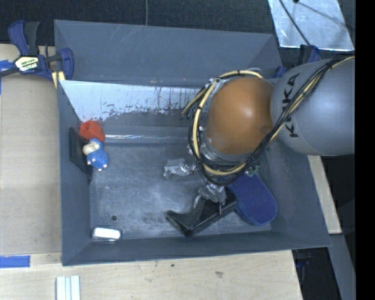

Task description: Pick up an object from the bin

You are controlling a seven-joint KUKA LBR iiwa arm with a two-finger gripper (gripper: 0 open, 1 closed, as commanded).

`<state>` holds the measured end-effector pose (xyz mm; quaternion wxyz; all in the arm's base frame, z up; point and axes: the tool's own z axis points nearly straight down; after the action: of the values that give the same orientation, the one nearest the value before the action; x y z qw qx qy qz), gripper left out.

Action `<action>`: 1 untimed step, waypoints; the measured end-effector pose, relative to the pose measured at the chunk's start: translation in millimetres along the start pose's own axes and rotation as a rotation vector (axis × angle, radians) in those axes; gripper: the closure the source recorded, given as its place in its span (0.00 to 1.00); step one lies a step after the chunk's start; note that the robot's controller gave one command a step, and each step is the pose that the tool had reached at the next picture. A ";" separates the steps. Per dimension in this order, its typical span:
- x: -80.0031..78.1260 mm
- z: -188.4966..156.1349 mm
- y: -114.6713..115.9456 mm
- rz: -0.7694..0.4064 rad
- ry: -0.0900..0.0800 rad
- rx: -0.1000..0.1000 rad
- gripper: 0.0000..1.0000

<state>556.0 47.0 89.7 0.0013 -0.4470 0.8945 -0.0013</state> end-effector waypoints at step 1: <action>39.6 8.2 44.8 -0.096 -0.014 0.019 0.00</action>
Offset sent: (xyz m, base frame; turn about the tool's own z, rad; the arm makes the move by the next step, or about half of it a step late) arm -0.0686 -0.0036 -0.0182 -0.0978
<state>496.5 42.2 81.3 0.0118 -0.4893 0.8720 -0.0070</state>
